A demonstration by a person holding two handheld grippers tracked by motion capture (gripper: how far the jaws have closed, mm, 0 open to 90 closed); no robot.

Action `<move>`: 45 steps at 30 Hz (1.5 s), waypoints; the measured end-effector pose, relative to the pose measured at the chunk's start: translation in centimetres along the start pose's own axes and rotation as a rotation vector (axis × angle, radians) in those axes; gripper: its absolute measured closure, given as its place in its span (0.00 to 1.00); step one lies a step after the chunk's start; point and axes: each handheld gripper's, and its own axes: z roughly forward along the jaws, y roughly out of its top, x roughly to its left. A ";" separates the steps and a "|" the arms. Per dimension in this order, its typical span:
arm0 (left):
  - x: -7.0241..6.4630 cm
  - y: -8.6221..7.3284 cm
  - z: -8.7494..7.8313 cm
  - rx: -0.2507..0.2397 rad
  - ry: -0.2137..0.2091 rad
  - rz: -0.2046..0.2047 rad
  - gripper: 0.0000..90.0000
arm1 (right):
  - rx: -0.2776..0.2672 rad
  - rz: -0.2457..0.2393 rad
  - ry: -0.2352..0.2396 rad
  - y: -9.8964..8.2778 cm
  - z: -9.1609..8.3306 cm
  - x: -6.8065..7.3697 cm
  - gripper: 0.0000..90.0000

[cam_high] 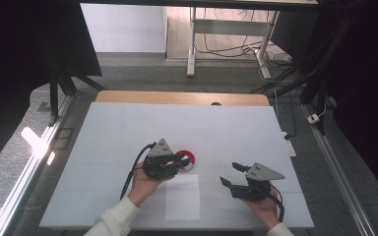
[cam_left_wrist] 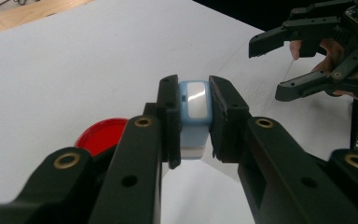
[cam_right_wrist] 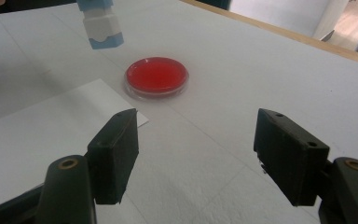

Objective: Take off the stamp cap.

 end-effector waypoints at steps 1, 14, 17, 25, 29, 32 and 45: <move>0.0 0.0 0.0 0.000 0.000 0.000 0.83 | 0.000 0.000 0.000 0.0 0.0 0.0 0.34; 0.3 0.3 0.8 0.006 0.000 -0.013 0.83 | 0.009 -0.008 0.006 0.3 0.9 0.7 0.34; 0.3 0.3 0.9 0.007 0.001 -0.016 0.83 | 0.010 -0.018 0.007 0.4 1.1 1.0 0.34; 0.4 0.4 1.1 0.005 0.004 -0.019 0.83 | 0.009 -0.028 -0.020 1.0 1.6 1.5 0.33; 0.4 0.4 1.3 0.007 0.004 -0.022 0.83 | 0.013 -0.031 -0.011 1.1 1.9 1.8 0.33; 0.5 0.4 1.3 0.008 0.005 -0.023 0.83 | 0.015 -0.042 -0.012 1.2 2.0 2.0 0.33; 0.4 0.4 1.4 0.012 0.002 -0.020 0.83 | 0.007 -0.077 -0.010 2.1 2.9 3.1 0.34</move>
